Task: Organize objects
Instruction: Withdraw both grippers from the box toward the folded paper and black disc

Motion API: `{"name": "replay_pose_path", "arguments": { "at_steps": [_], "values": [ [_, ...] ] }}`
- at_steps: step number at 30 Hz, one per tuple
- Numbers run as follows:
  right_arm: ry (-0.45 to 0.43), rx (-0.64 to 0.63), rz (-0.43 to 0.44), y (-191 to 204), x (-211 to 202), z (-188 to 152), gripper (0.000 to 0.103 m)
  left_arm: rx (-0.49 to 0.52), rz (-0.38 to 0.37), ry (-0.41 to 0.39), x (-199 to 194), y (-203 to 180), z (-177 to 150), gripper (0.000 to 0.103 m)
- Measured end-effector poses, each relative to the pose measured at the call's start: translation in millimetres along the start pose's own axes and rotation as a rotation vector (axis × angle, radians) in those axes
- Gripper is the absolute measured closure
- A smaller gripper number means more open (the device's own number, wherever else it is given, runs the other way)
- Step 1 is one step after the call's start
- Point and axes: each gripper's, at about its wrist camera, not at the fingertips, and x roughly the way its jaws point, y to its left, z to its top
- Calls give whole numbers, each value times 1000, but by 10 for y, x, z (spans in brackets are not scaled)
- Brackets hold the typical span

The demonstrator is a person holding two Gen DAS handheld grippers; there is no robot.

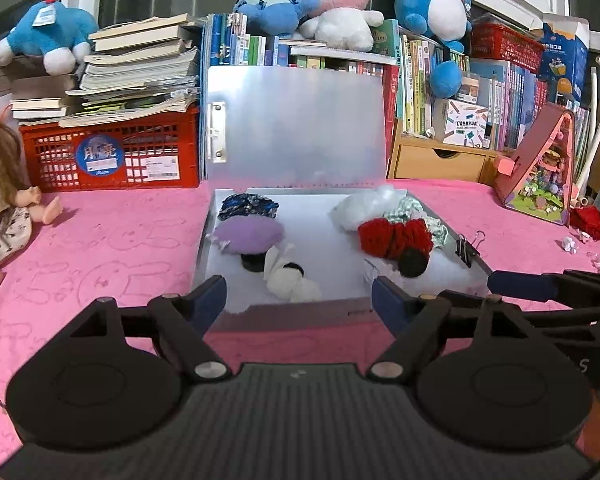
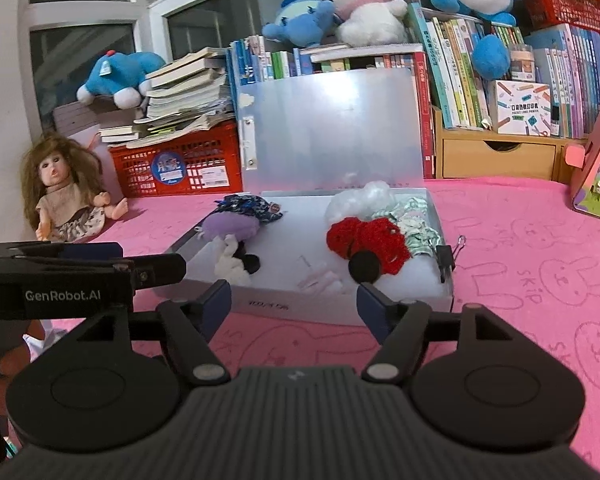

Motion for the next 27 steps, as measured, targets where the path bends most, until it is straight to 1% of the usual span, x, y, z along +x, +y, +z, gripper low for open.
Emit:
{"name": "replay_pose_path", "arguments": {
  "at_steps": [5, 10, 14, 18, 25, 27],
  "values": [
    [-2, -12, 20, 79, -79, -64, 19, -5, 18, -13, -186, 38, -103, 19],
    [-6, -39, 31, 174, -154, -108, 18, -12, 34, -24, -336, 76, -165, 19],
    [-12, -49, 43, 241, -197, -128, 17, -15, 34, -39, -459, 138, -163, 19],
    [-15, -72, 50, 334, -201, -146, 16, 3, 50, -52, -570, 212, -160, 19],
    [15, -79, 77, 432, -130, -222, 16, 17, 74, -97, -753, 386, -260, 18],
    [30, -82, 85, 463, -87, -256, 16, 25, 82, -99, -787, 443, -299, 18]
  ]
}}
